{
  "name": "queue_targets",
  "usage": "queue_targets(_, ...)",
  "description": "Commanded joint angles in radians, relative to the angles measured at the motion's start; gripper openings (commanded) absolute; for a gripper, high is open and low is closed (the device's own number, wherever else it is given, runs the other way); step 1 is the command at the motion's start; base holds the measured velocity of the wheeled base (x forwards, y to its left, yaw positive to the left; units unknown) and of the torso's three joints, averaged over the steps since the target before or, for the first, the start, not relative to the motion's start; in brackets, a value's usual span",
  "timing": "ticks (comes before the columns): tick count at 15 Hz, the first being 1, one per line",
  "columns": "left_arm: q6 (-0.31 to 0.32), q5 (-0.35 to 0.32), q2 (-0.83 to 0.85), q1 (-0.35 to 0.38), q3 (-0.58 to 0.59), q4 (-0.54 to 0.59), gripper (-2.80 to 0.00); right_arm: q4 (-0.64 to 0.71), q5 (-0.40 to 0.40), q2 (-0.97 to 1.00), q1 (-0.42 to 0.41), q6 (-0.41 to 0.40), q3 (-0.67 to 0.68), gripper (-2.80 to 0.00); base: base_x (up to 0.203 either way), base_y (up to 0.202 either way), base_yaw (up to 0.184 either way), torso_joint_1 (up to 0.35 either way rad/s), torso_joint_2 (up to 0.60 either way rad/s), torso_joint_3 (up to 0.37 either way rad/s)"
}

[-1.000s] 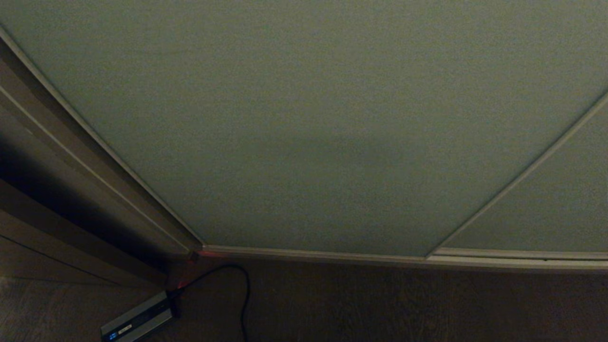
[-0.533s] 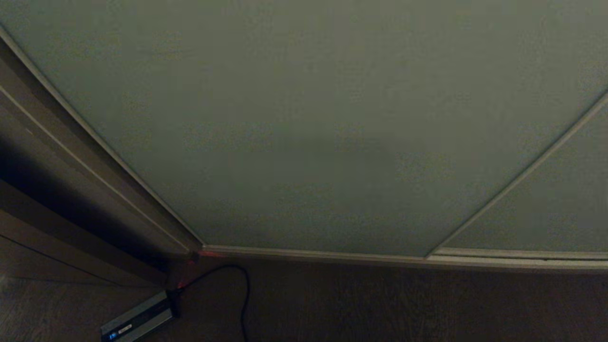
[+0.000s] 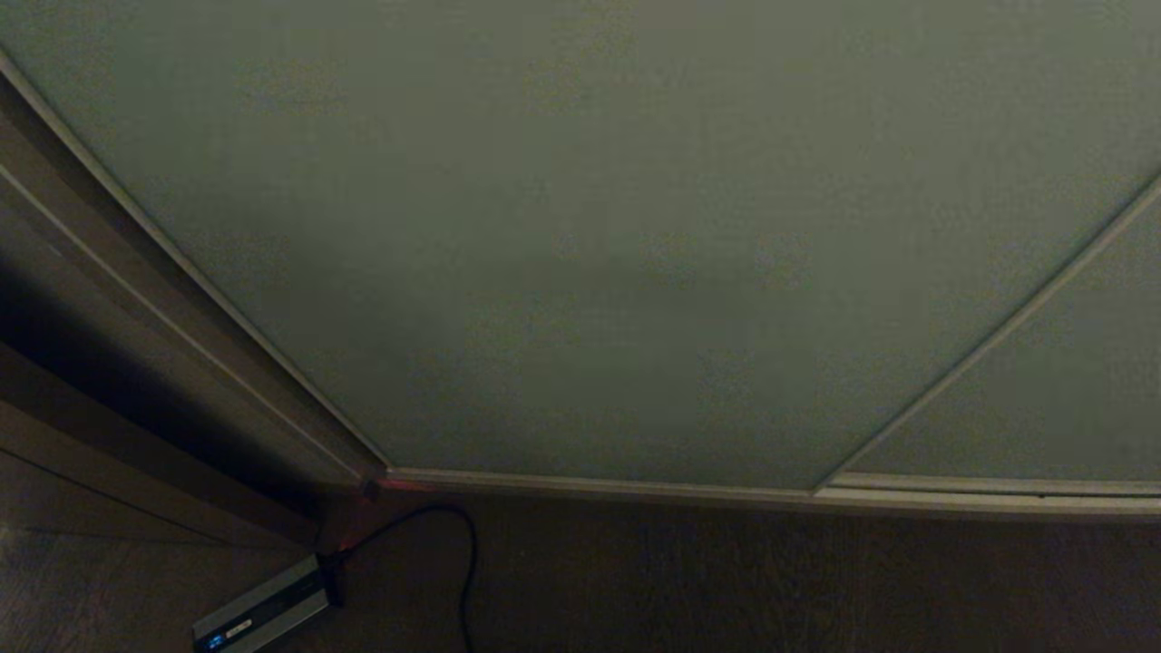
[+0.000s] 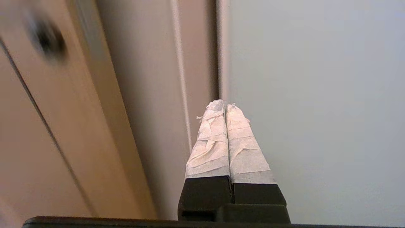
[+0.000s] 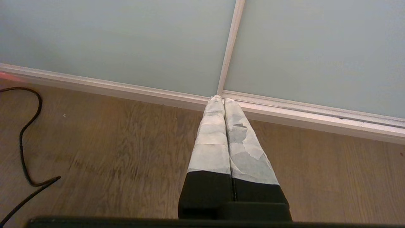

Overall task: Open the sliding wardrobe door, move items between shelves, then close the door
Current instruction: Open the door

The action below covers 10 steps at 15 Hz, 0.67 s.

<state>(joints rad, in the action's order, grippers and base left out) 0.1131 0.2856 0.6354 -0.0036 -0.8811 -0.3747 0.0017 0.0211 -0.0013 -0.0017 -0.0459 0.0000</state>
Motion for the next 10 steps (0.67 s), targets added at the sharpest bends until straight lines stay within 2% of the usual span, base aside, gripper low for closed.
queue_targets(1, 0.008, 0.069, 0.195, 0.000, -0.113, -0.093, -2.80, 0.000, 0.000, 0.000, 0.000, 0.000, 0.003, -2.80, 0.000, 0.000, 0.000, 0.000, 0.00, 0.000)
queue_targets(3, 0.013, 0.157, 0.268, 0.002, -0.173, -0.156, -2.80, 0.000, 0.000, 0.000, 0.000, 0.000, 0.003, -2.80, 0.000, 0.000, 0.000, 0.000, 0.00, 0.000)
queue_targets(4, 0.009, 0.170, 0.304, 0.023, -0.192, -0.170, -2.80, 0.000, 0.000, 0.000, 0.000, 0.000, 0.005, -2.80, 0.000, 0.000, 0.000, 0.000, 0.00, 0.000)
queue_targets(6, -0.017, 0.171, 0.365, 0.142, -0.224, -0.190, -2.80, 0.000, 0.000, 0.000, 0.000, -0.001, 0.003, -2.80, 0.000, 0.000, 0.000, 0.000, 0.00, 0.000)
queue_targets(7, -0.050, 0.155, 0.402, 0.179, -0.244, -0.193, -2.80, 0.000, 0.000, 0.000, 0.000, 0.000, 0.003, -2.80, 0.000, 0.000, 0.000, 0.000, 0.00, 0.000)
queue_targets(8, -0.072, 0.105, 0.424, 0.186, -0.255, -0.197, -2.80, 0.000, 0.000, 0.000, 0.000, 0.000, 0.003, -2.80, 0.000, 0.000, 0.000, 0.000, 0.00, 0.000)
queue_targets(10, -0.084, 0.023, 0.466, 0.203, -0.289, -0.199, -2.80, 0.000, 0.000, 0.000, 0.000, 0.000, 0.003, -2.80, 0.000, 0.000, 0.000, 0.000, 0.00, 0.000)
